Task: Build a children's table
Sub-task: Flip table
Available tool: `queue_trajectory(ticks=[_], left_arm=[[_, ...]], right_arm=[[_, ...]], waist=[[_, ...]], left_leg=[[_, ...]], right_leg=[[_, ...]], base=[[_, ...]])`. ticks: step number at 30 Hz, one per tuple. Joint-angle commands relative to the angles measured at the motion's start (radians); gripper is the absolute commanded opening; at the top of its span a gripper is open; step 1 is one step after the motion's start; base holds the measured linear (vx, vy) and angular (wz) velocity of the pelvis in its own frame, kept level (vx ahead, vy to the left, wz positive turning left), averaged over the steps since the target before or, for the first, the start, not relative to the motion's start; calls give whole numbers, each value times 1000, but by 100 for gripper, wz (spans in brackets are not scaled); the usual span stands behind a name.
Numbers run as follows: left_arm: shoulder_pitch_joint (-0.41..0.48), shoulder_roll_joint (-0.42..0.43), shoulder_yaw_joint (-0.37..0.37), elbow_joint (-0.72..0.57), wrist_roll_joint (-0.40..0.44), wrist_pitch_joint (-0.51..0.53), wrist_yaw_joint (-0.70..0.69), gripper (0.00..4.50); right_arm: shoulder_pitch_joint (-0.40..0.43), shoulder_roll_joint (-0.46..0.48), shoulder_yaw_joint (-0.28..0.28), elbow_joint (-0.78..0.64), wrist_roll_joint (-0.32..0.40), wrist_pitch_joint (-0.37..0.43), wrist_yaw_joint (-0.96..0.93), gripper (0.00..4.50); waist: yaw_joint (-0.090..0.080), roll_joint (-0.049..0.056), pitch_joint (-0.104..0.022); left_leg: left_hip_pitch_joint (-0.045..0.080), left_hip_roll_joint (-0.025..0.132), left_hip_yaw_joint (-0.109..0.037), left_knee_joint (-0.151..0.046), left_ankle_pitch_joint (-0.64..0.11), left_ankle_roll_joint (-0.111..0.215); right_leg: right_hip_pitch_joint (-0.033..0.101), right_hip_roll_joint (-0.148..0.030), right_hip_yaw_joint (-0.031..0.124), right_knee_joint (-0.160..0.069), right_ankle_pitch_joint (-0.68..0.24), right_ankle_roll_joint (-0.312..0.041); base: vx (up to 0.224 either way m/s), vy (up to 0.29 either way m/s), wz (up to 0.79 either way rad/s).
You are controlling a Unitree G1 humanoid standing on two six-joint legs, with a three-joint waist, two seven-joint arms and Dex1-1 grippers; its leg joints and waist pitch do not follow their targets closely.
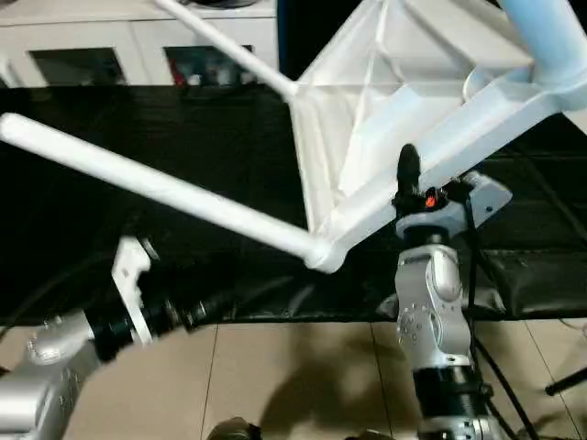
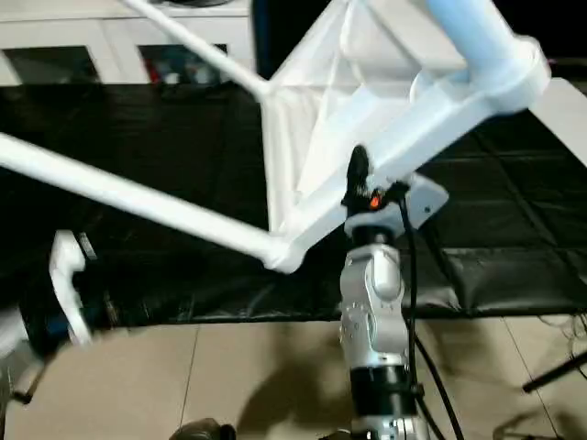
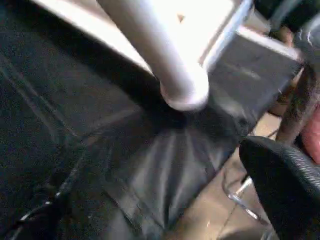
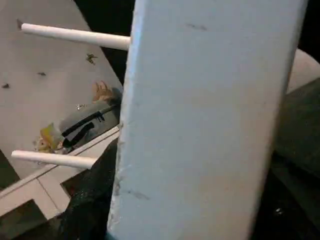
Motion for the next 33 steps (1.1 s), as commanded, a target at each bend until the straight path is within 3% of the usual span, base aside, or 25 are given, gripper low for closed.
queue_trajectory(ticks=[1, 3, 4, 6, 7, 9, 10, 12, 13, 15, 16, 17, 18, 20, 21, 22, 23, 24, 25, 26, 27, 29, 31, 33], left_arm=[[-1, 6, -1, -47, 18, -17, 8, 450], [9, 6, 0, -74, 22, -30, 12, 450], [31, 18, -6, -140, 24, -21, 21, 450], [39, 25, -11, -174, 26, -14, 28, 450], [42, 30, -14, -210, 31, -7, 39, 450], [28, 36, -11, -254, 36, 6, 63, 450], [-5, 49, -3, -302, 52, 20, 90, 450], [-69, 77, 4, -341, 81, 37, 115, 450], [-69, 77, 4, -341, 81, 37, 115, 450], [-108, 100, 2, -353, 105, 47, 124, 450], [-234, 140, 8, -361, 146, 50, 141, 450], [-300, 157, 12, -363, 168, 46, 152, 450], [-300, 157, 12, -363, 168, 46, 152, 450], [-403, 194, 11, -362, 217, 27, 159, 450], [-507, 218, 16, -357, 242, 4, 169, 450], [-553, 230, 17, -354, 252, -11, 169, 450], [-557, 231, 17, -354, 254, -13, 169, 450], [-609, 248, 14, -347, 274, -38, 165, 450], [-648, 267, 6, -333, 318, -79, 170, 450], [-648, 267, 6, -333, 318, -79, 170, 450], [-683, 282, 0, -309, 367, -131, 182, 450], [-744, 297, -2, -262, 451, -208, 231, 450], [-766, 306, -3, -240, 493, -240, 260, 450], [-793, 326, -10, -206, 541, -260, 285, 450]], right_arm=[[-56, -26, -1, -44, -65, -36, -3, 197], [-73, -37, 5, -32, -90, -28, -17, 196], [-93, -59, 13, -21, -141, -1, -50, 196], [-102, -65, 15, -18, -157, 10, -64, 196], [-110, -72, 17, -15, -169, 24, -74, 196], [-120, -79, 18, -13, -188, 41, -87, 196], [-130, -90, 23, -11, -216, 60, -95, 195], [-141, -107, 37, -12, -256, 80, -95, 194], [-141, -107, 37, -12, -256, 80, -95, 194], [-147, -112, 47, -12, -261, 86, -84, 194], [-151, -117, 63, -9, -279, 102, -81, 194], [-154, -121, 70, -7, -293, 117, -85, 193], [-154, -121, 70, -7, -293, 117, -85, 193], [-160, -130, 84, -2, -322, 143, -92, 193], [-171, -139, 96, 1, -351, 167, -97, 193], [-178, -143, 101, 5, -363, 180, -99, 193], [-178, -143, 102, 5, -364, 181, -100, 193], [-185, -146, 107, 11, -377, 191, -102, 227], [-193, -147, 113, 27, -382, 207, -98, 227], [-193, -147, 113, 27, -382, 207, -98, 261], [-206, -145, 114, 51, -373, 224, -87, 263], [-223, -143, 121, 76, -368, 256, -70, 270], [-225, -143, 122, 76, -370, 269, -67, 302], [-223, -143, 128, 66, -368, 301, -58, 308]], waist=[[-7, 0, -70], [-9, 0, -70], [-11, -11, -71], [-11, -7, -71], [-12, -15, -71], [-10, -13, -71], [-9, -11, -72], [-11, -19, -71], [-11, -27, -72], [-12, -25, -72], [-13, -33, -73], [-10, -28, -74], [-10, -25, -76], [-13, -32, -71], [-14, -41, -71], [-12, -38, -73], [-13, -38, -72], [-13, -40, -70], [-11, -40, -72], [-11, -40, -71], [-11, -35, -70], [-14, -36, -70], [-15, -35, -70], [-16, -35, -70]], left_leg=[[25, 45, -16, -78, -225, -8], [22, 45, -18, -80, -216, -11], [21, 45, -16, -78, -204, -11], [20, 43, -15, -77, -198, -9], [20, 41, -12, -74, -192, -4], [20, 42, -12, -73, -180, -5], [22, 42, -13, -73, -176, -5], [23, 41, -12, -73, -167, -11], [23, 39, -12, -72, -165, -12], [19, 37, -13, -70, -149, -21], [18, 37, -12, -70, -143, -24], [25, 37, -11, -68, -153, -29], [28, 34, -11, -64, -151, -40], [22, 35, -14, -68, -168, -59], [19, 34, -14, -68, -165, -65], [21, 33, -13, -65, -158, -69], [20, 33, -13, -64, -157, -72], [19, 33, -12, -64, -159, -75], [19, 33, -12, -63, -161, -79], [18, 33, -13, -62, -163, -79], [19, 34, -14, -63, -176, -83], [20, 35, -15, -64, -198, -94], [22, 35, -16, -65, -221, -99], [22, 36, -18, -65, -233, -103]], right_leg=[[36, -69, 56, -76, -219, -137], [38, -70, 55, -74, -207, -129], [39, -69, 55, -71, -186, -127], [39, -68, 55, -70, -180, -127], [38, -67, 57, -73, -183, -120], [38, -66, 56, -70, -179, -114], [37, -65, 55, -69, -174, -114], [37, -60, 54, -66, -150, -111], [39, -60, 54, -66, -148, -109], [42, -62, 55, -62, -131, -101], [44, -62, 55, -61, -129, -97], [37, -59, 55, -62, -141, -92], [36, -58, 57, -56, -123, -98], [40, -58, 55, -58, -133, -97], [45, -61, 57, -57, -142, -93], [43, -62, 59, -56, -141, -94], [43, -61, 59, -56, -144, -94], [42, -62, 60, -58, -147, -94], [42, -63, 60, -56, -150, -96], [42, -62, 60, -57, -154, -95], [40, -64, 60, -58, -171, -93], [40, -63, 60, -58, -195, -91], [38, -62, 60, -61, -215, -88], [37, -63, 60, -61, -212, -94]], base=[[0, 0, 0], [0, 0, 0], [0, 0, 0], [0, 0, 0], [0, 0, 0], [0, 0, 0], [0, 0, 0], [0, 0, 0], [0, 0, 0], [0, 0, 0], [0, 0, 0], [0, 0, 0], [0, 0, 0], [0, 0, 0], [0, 0, 0], [0, 0, 0], [0, 0, 0], [0, 0, 0], [0, 0, 0], [0, 0, 0], [0, 0, 0], [0, 0, 0], [0, 0, 0], [0, 0, 0]])
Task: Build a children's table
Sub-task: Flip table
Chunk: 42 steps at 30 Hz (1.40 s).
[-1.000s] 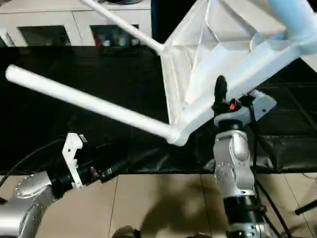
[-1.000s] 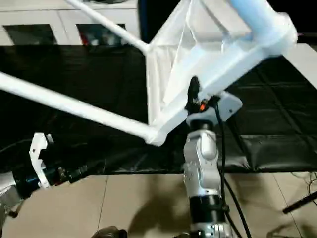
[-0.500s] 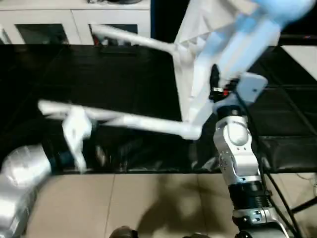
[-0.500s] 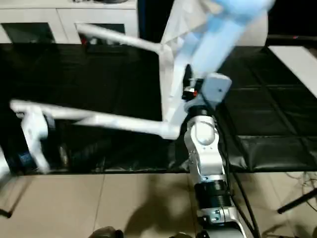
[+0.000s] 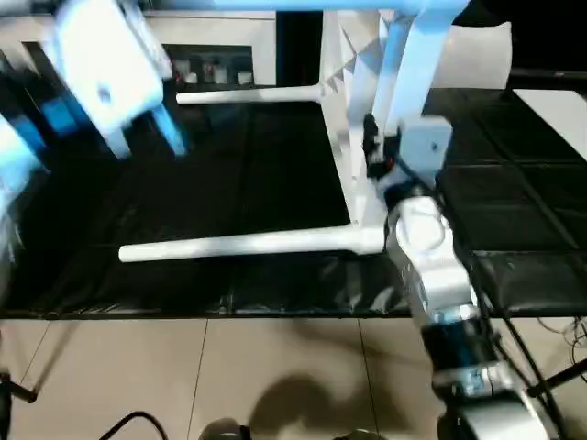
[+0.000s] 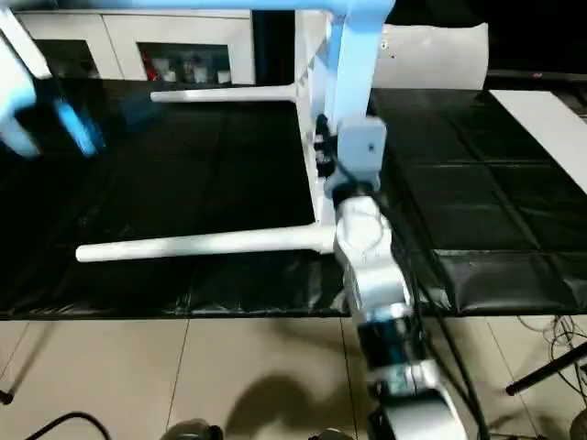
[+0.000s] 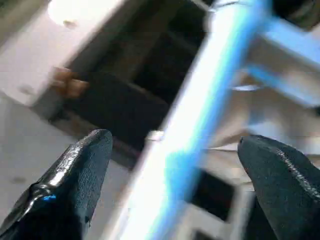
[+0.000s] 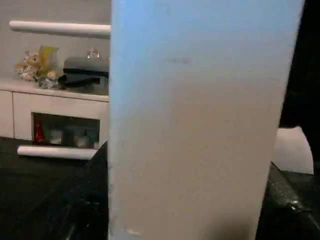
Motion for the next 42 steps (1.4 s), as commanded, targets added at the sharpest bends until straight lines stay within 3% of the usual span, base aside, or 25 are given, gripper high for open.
queue_trajectory(ticks=[1, 3, 5, 7, 11, 12, 14, 17, 18, 20, 28, 30, 33, 36, 38, 39, 42], left_arm=[[-19, 27, -16, 43, 59, -19, 21, 450], [-20, 57, -42, 106, 100, -33, 13, 450], [-21, 68, -68, 167, 138, -54, 13, 450], [-27, 61, -78, 208, 160, -82, 20, 450], [-46, 43, -90, 286, 181, -124, 32, 411], [-59, 40, -96, 310, 193, -130, 44, 387], [-90, 32, -106, 361, 218, -156, 63, 375], [-110, 26, -116, 391, 229, -166, 63, 357], [-114, 24, -117, 400, 230, -168, 64, 357], [-118, 20, -115, 413, 230, -173, 65, 327], [-134, -6, -116, 451, 207, -182, 44, 284], [-132, -13, -109, 451, 194, -160, 43, 250], [-132, -33, -89, 450, 168, -114, 48, 242], [-144, -85, -44, 445, 80, 13, 42, 230], [-147, -105, -25, 441, 50, 60, 51, 228], [-154, -127, -2, 433, 21, 139, 62, 228], [-155, -134, 8, 429, 11, 166, 67, 228]], right_arm=[[0, -1, 5, -11, 4, 51, 17, 310], [38, -7, 24, -62, 4, 103, 49, 310], [74, -5, 27, -98, 10, 121, 56, 310], [94, -4, 28, -115, 10, 129, 56, 310], [154, -1, 27, -184, 5, 165, 55, 312], [172, 2, 23, -210, 6, 175, 55, 312], [195, 8, 22, -245, 8, 183, 54, 312], [201, 9, 24, -249, 9, 180, 54, 312], [201, 11, 25, -248, 9, 179, 53, 312], [198, 13, 26, -242, 7, 177, 49, 312], [193, 20, 19, -258, 3, 194, 48, 312], [199, 22, 21, -261, 2, 192, 48, 312], [209, 22, 21, -268, 1, 190, 48, 312], [220, 23, 23, -277, -5, 188, 45, 312], [222, 23, 22, -279, -7, 187, 44, 312], [221, 22, 18, -282, -10, 178, 41, 312], [221, 22, 18, -284, -12, 171, 40, 312]], waist=[[-6, 12, -70], [-4, 6, -69], [-2, 8, -70], [2, 14, -72], [2, 25, -75], [2, 22, -74], [4, 28, -74], [1, 24, -72], [3, 34, -72], [1, 29, -72], [3, 34, -72], [3, 34, -71], [5, 33, -72], [9, 31, -71], [12, 28, -70], [13, 31, -70], [19, 35, -71]], left_leg=[[18, 36, -18, -72, -243, -96], [17, 35, -17, -72, -242, -89], [19, 37, -18, -73, -238, -90], [20, 38, -18, -74, -235, -94], [22, 39, -22, -75, -259, -103], [23, 38, -21, -75, -264, -99], [24, 37, -22, -75, -270, -98], [24, 38, -25, -78, -294, -100], [25, 38, -27, -78, -302, -103], [25, 39, -26, -77, -306, -102], [28, 40, -27, -78, -321, -101], [27, 40, -28, -79, -329, -103], [28, 40, -28, -78, -323, -100], [29, 39, -24, -76, -312, -92], [25, 37, -24, -76, -301, -79], [25, 36, -23, -75, -290, -73], [16, 34, -24, -73, -246, -53]], right_leg=[[42, -68, 56, -74, -212, -101], [41, -66, 57, -77, -219, -102], [39, -69, 57, -77, -215, -106], [37, -69, 58, -76, -194, -112], [38, -72, 56, -72, -168, -131], [38, -70, 56, -75, -168, -131], [37, -70, 56, -75, -170, -132], [37, -74, 55, -78, -205, -136], [36, -75, 55, -77, -210, -137], [37, -75, 56, -78, -201, -142], [34, -76, 55, -79, -209, -150], [34, -76, 55, -79, -219, -149], [34, -77, 56, -79, -221, -146], [34, -78, 56, -80, -231, -150], [35, -79, 56, -85, -255, -146], [36, -80, 57, -84, -272, -142], [39, -80, 56, -87, -293, -129]], base=[[0, 0, 0], [0, 0, 0], [0, 0, 0], [0, 0, 0], [0, 0, 0], [0, 0, 0], [0, 0, 0], [0, 0, 0], [0, 0, 0], [0, 0, 0], [0, 0, 0], [0, 0, 0], [0, 0, 0], [0, 0, 0], [0, 0, 0], [0, 0, 0], [0, 0, 0]])
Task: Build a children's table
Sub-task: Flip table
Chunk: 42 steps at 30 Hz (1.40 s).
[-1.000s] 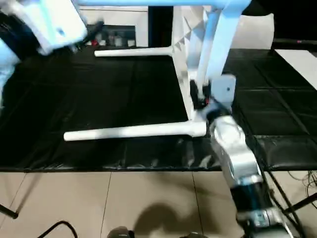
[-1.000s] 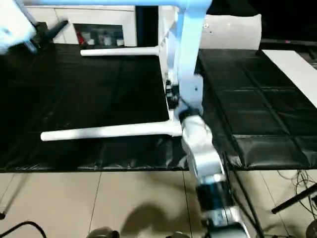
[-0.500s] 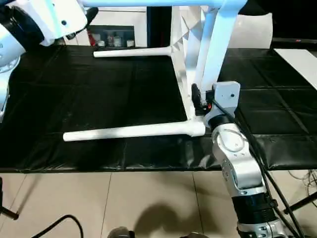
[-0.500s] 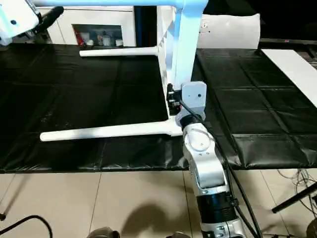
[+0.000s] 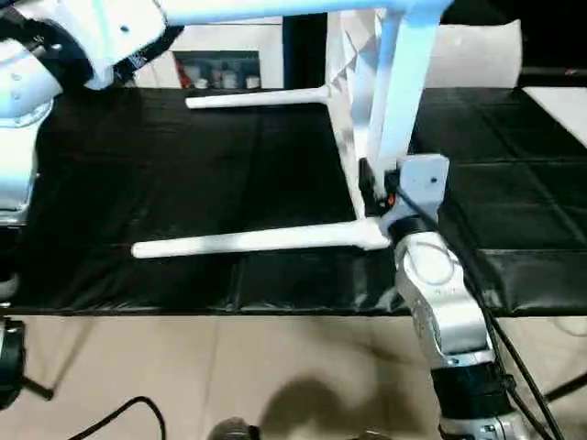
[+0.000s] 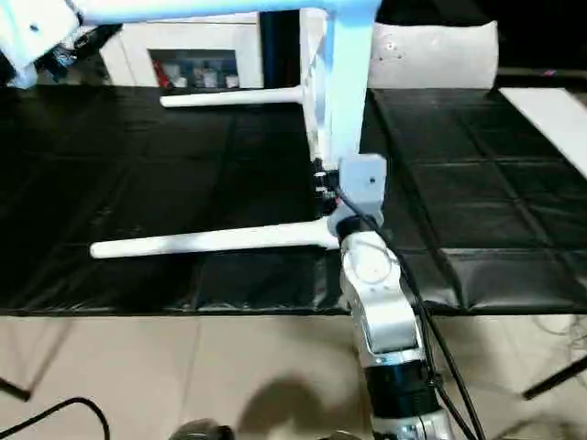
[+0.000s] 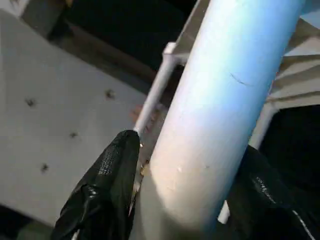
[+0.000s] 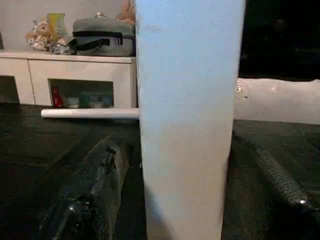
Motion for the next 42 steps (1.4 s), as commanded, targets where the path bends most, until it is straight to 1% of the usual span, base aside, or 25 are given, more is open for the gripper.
queue_trajectory(ticks=[1, 2, 4, 5, 8, 12, 14, 16, 18, 19, 20, 21, 22, 24, 25, 27, 31, 32, 34, 36, 38, 39, 40, 41, 42], left_arm=[[-24, -71, 120, 29, -173, 108, 52, 228], [-36, -111, 159, 22, -202, 165, 86, 228], [-40, -122, 170, 18, -206, 182, 92, 228], [-40, -143, 192, 11, -222, 194, 104, 228], [-38, -154, 206, 0, -231, 197, 102, 228], [12, -160, 247, -22, -255, 141, 105, 228], [58, -174, 291, -26, -256, 97, 110, 227], [66, -180, 301, -28, -256, 83, 106, 227], [92, -213, 345, -32, -278, 67, 123, 227], [94, -213, 345, -32, -278, 64, 123, 227], [120, -219, 355, -28, -286, 22, 128, 227], [131, -219, 356, -27, -296, -3, 123, 227], [139, -226, 364, -27, -308, -13, 127, 227], [146, -234, 374, -26, -315, -16, 138, 227], [158, -238, 374, -24, -320, -32, 132, 227], [167, -251, 377, -18, -330, -53, 115, 227], [179, -255, 372, 17, -323, -97, 91, 227], [180, -260, 373, 27, -331, -108, 87, 227], [183, -262, 370, 38, -335, -121, 79, 226], [189, -262, 367, 58, -338, -135, 65, 225], [194, -261, 364, 72, -340, -144, 54, 225], [200, -263, 363, 83, -340, -149, 52, 224], [205, -266, 362, 93, -340, -155, 51, 224], [212, -270, 362, 107, -337, -165, 54, 223], [217, -271, 361, 113, -334, -167, 56, 222]], right_arm=[[-3, 0, -1, -31, -12, -13, -3, 312], [-12, -5, -3, -49, -11, -47, 4, 312], [-14, -6, -4, -56, -10, -60, 6, 312], [-18, -3, -15, -84, 2, -115, 10, 312], [-7, 4, -31, -123, 22, -189, 13, 312], [51, 4, -49, -183, 53, -250, 31, 312], [115, 2, -47, -214, 111, -274, 90, 345], [128, 2, -45, -219, 127, -276, 107, 345], [173, 14, -66, -227, 183, -278, 130, 371], [176, 15, -68, -227, 186, -278, 130, 384], [208, 26, -97, -227, 233, -276, 132, 391], [219, 32, -111, -224, 259, -267, 133, 394], [226, 37, -127, -215, 289, -249, 137, 401], [223, 42, -146, -192, 339, -217, 155, 413], [208, 42, -164, -151, 401, -179, 194, 426], [166, 31, -177, -83, 461, -154, 261, 447], [30, 2, -201, 117, 477, -159, 355, 450], [-13, -3, -210, 175, 496, -160, 393, 450], [-63, -6, -221, 228, 538, -136, 455, 450], [-136, -19, -225, 311, 560, -129, 529, 450], [-177, -29, -222, 364, 558, -135, 569, 450], [-201, -33, -221, 389, 560, -139, 590, 450], [-219, -34, -220, 402, 564, -140, 607, 450], [-231, -34, -218, 399, 575, -134, 633, 450], [-231, -35, -215, 389, 578, -134, 645, 450]], waist=[[-1, -10, -66], [0, -7, -69], [4, -7, -71], [8, -3, -74], [9, 0, -77], [12, -1, -78], [8, 0, -80], [5, -1, -79], [2, -19, -76], [3, -16, -76], [3, -13, -76], [6, -23, -73], [7, -20, -74], [4, -19, -74], [2, -19, -72], [2, -19, -73], [2, -21, -72], [3, -20, -73], [7, -25, -76], [6, -22, -79], [9, -22, -82], [8, -26, -83], [7, -26, -83], [11, -32, -83], [13, -32, -82]], left_leg=[[17, 36, -21, -70, -246, -49], [16, 35, -19, -68, -226, -42], [15, 36, -19, -66, -207, -37], [12, 35, -18, -64, -180, -29], [10, 34, -18, -62, -162, -18], [7, 35, -18, -62, -157, -7], [4, 36, -19, -63, -164, 1], [3, 36, -20, -65, -170, 2], [7, 37, -17, -66, -183, 11], [7, 37, -17, -66, -183, 13], [8, 37, -17, -66, -188, 16], [9, 38, -16, -68, -193, 16], [9, 38, -18, -68, -194, 16], [12, 40, -19, -71, -207, 13], [13, 40, -19, -71, -223, 14], [12, 39, -19, -71, -235, 10], [14, 38, -17, -68, -229, 5], [14, 39, -16, -66, -220, 8], [12, 42, -15, -66, -194, 16], [10, 42, -16, -64, -170, 25], [11, 44, -14, -63, -150, 28], [10, 43, -13, -61, -140, 34], [7, 42, -13, -61, -132, 37], [7, 41, -11, -60, -122, 44], [8, 43, -11, -59, -120, 51]], right_leg=[[37, -78, 57, -89, -302, -123], [38, -78, 57, -90, -304, -116], [39, -77, 56, -89, -290, -112], [39, -76, 56, -85, -256, -111], [39, -75, 53, -81, -228, -115], [39, -73, 50, -80, -210, -117], [44, -73, 49, -81, -180, -114], [44, -72, 48, -80, -176, -114], [42, -72, 50, -85, -195, -116], [43, -74, 50, -85, -207, -115], [41, -76, 50, -88, -229, -112], [40, -76, 51, -91, -254, -102], [40, -77, 51, -91, -260, -101], [36, -73, 49, -90, -261, -106], [35, -73, 50, -91, -263, -110], [37, -77, 50, -94, -278, -112], [36, -79, 51, -98, -300, -129], [37, -80, 51, -95, -287, -135], [40, -79, 52, -91, -246, -142], [42, -78, 48, -84, -194, -163], [43, -78, 47, -79, -156, -175], [44, -78, 46, -76, -130, -185], [46, -79, 45, -74, -123, -188], [47, -81, 45, -73, -122, -189], [45, -82, 45, -75, -125, -186]], base=[[0, 0, 0], [0, 0, 0], [0, 0, 0], [0, 0, 0], [0, 0, 0], [0, 0, 0], [0, 0, 0], [0, 0, 0], [0, 0, 0], [0, 0, 0], [0, 0, 0], [0, 0, 0], [0, 0, 0], [0, 0, 0], [0, 0, 0], [0, 0, 0], [0, 0, 0], [0, 0, 0], [0, 0, 0], [0, 0, 0], [0, 0, 0], [0, 0, 0], [0, 0, 0], [0, 0, 0], [0, 0, 0]])
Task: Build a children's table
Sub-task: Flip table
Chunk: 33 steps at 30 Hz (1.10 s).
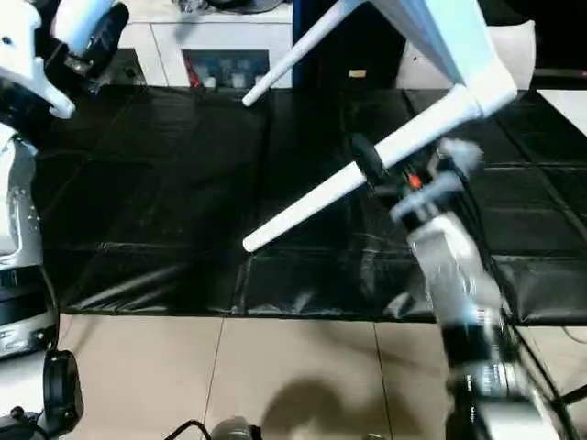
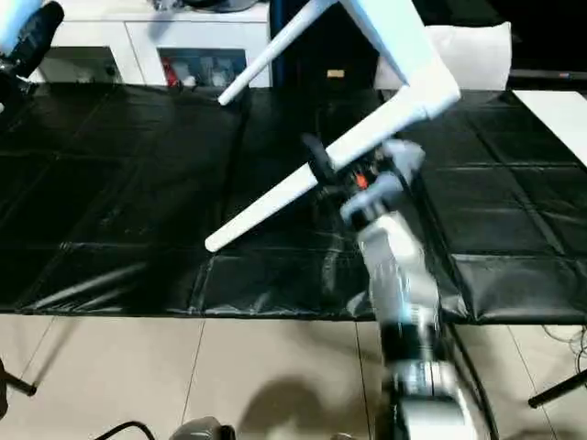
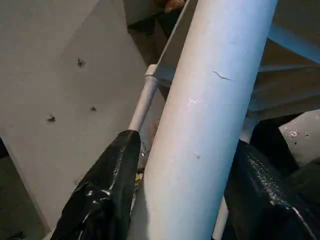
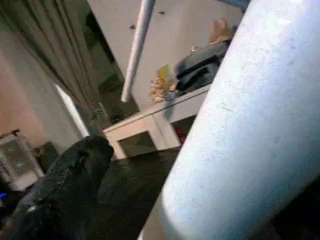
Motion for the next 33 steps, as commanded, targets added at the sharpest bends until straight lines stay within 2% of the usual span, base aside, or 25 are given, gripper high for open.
queue_trajectory(ticks=[1, 5, 6, 7, 8, 9, 10, 12, 13, 14, 16, 18, 19, 20, 21, 22, 23, 24, 25, 27, 28, 29, 31, 32, 33], left_arm=[[38, -42, -17, 57, -56, 27, -1, 222], [91, -75, -27, 105, -33, 17, 26, 222], [106, -91, -29, 125, -27, 5, 38, 220], [123, -116, -37, 160, -17, -15, 52, 218], [132, -136, -44, 193, -9, -36, 67, 215], [134, -142, -46, 205, -6, -43, 72, 213], [134, -151, -55, 232, 2, -53, 80, 210], [131, -161, -61, 263, 12, -66, 91, 197], [128, -164, -64, 285, 19, -73, 98, 197], [123, -170, -66, 322, 30, -82, 111, 189], [113, -173, -69, 363, 46, -101, 129, 181], [107, -171, -80, 398, 78, -132, 160, 166], [107, -172, -82, 404, 82, -136, 168, 165], [107, -173, -82, 408, 85, -138, 178, 165], [109, -171, -86, 407, 97, -144, 195, 164], [109, -171, -86, 408, 98, -145, 196, 164], [120, -165, -87, 407, 122, -161, 237, 163], [122, -164, -86, 405, 123, -162, 239, 163], [150, -159, -82, 382, 136, -165, 274, 163], [192, -160, -76, 333, 141, -157, 299, 163], [211, -162, -76, 308, 144, -154, 306, 163], [237, -166, -76, 271, 151, -144, 315, 163], [264, -174, -75, 233, 151, -130, 321, 163], [298, -180, -78, 186, 160, -105, 327, 163], [329, -185, -79, 145, 160, -88, 327, 163]], right_arm=[[-19, 4, 19, -48, 28, 15, 52, 450], [20, -14, 30, -172, 53, 43, 74, 450], [29, -21, 32, -200, 51, 43, 77, 450], [44, -31, 36, -247, 50, 50, 74, 450], [54, -35, 39, -281, 48, 56, 67, 450], [57, -36, 39, -292, 48, 58, 64, 450], [66, -36, 44, -318, 42, 62, 58, 450], [79, -40, 58, -347, 25, 64, 54, 450], [86, -42, 69, -360, 9, 60, 51, 450], [97, -42, 84, -375, -6, 60, 43, 450], [107, -42, 100, -380, -24, 58, 38, 450], [113, -50, 127, -363, -72, 39, 37, 450], [114, -54, 135, -351, -91, 27, 36, 450], [115, -55, 137, -339, -102, 21, 34, 450], [113, -57, 137, -323, -112, 15, 34, 450], [113, -57, 137, -322, -113, 15, 33, 450], [107, -61, 133, -273, -141, -4, 22, 450], [106, -62, 133, -266, -146, -7, 19, 450], [94, -69, 121, -186, -191, -51, -10, 450], [82, -77, 104, -100, -233, -96, -51, 450], [80, -83, 103, -73, -248, -114, -55, 450], [86, -86, 102, -56, -247, -119, -45, 450], [95, -89, 103, -47, -253, -128, -41, 450], [113, -92, 107, -50, -249, -125, -22, 450], [129, -97, 115, -52, -258, -134, -11, 450]], waist=[[-3, -17, -77], [0, -17, -75], [4, -13, -73], [7, -17, -71], [8, -13, -68], [11, -18, -65], [13, -16, -67], [11, -16, -66], [10, -8, -67], [8, -9, -68], [5, -9, -71], [2, -9, -75], [1, -2, -75], [-1, -9, -74], [-1, -11, -75], [-1, -11, -74], [0, -4, -74], [-3, -8, -74], [-5, -12, -75], [-12, -14, -72], [-14, -17, -73], [-19, -17, -71], [-22, -19, -72], [-23, -19, -73], [-27, -9, -72]], left_leg=[[15, 44, -13, -61, -117, 41], [20, 49, -14, -65, -136, 37], [22, 48, -12, -65, -156, 29], [24, 47, -12, -67, -178, 22], [25, 47, -12, -68, -194, 17], [30, 45, -11, -71, -232, 9], [32, 46, -15, -75, -249, -1], [32, 46, -16, -78, -264, -8], [38, 48, -18, -80, -291, -18], [38, 48, -22, -82, -313, -30], [37, 50, -27, -87, -333, -46], [38, 56, -33, -91, -350, -62], [40, 58, -35, -92, -365, -69], [46, 59, -32, -93, -391, -72], [46, 58, -30, -92, -390, -70], [44, 57, -30, -93, -386, -66], [41, 57, -32, -93, -384, -65], [40, 57, -31, -93, -386, -65], [39, 56, -31, -92, -380, -68], [36, 52, -30, -91, -383, -66], [35, 55, -31, -91, -377, -66], [30, 55, -31, -91, -363, -60], [28, 55, -27, -88, -342, -43], [30, 54, -26, -86, -330, -32], [27, 56, -28, -88, -328, -29]], right_leg=[[47, -78, 50, -71, -119, -183], [43, -77, 49, -75, -150, -169], [40, -76, 50, -81, -177, -158], [40, -77, 51, -85, -213, -147], [38, -77, 51, -89, -241, -138], [36, -78, 52, -98, -305, -115], [37, -80, 52, -101, -346, -98], [35, -80, 52, -104, -367, -81], [29, -80, 52, -109, -389, -69], [29, -81, 52, -111, -395, -65], [29, -80, 50, -109, -358, -67], [31, -81, 48, -101, -287, -90], [31, -80, 46, -98, -241, -108], [28, -78, 46, -99, -218, -122], [31, -80, 46, -96, -188, -139], [33, -81, 46, -96, -184, -144], [37, -82, 45, -95, -183, -144], [37, -83, 45, -96, -180, -145], [38, -86, 46, -97, -177, -150], [42, -87, 45, -99, -197, -162], [44, -89, 45, -97, -196, -167], [47, -89, 44, -97, -197, -172], [48, -86, 45, -96, -175, -179], [48, -84, 45, -96, -168, -178], [50, -83, 45, -94, -155, -176]], base=[[0, 0, 0], [0, 0, 0], [0, 0, 0], [0, 0, 0], [0, 0, 0], [0, 0, 0], [0, 0, 0], [0, 0, 0], [0, 0, 0], [0, 0, 0], [0, 0, 0], [0, 0, 0], [0, 0, 0], [0, 0, 0], [0, 0, 0], [0, 0, 0], [0, 0, 0], [0, 0, 0], [0, 0, 0], [0, 0, 0], [0, 0, 0], [0, 0, 0], [0, 0, 0], [0, 0, 0], [0, 0, 0]])
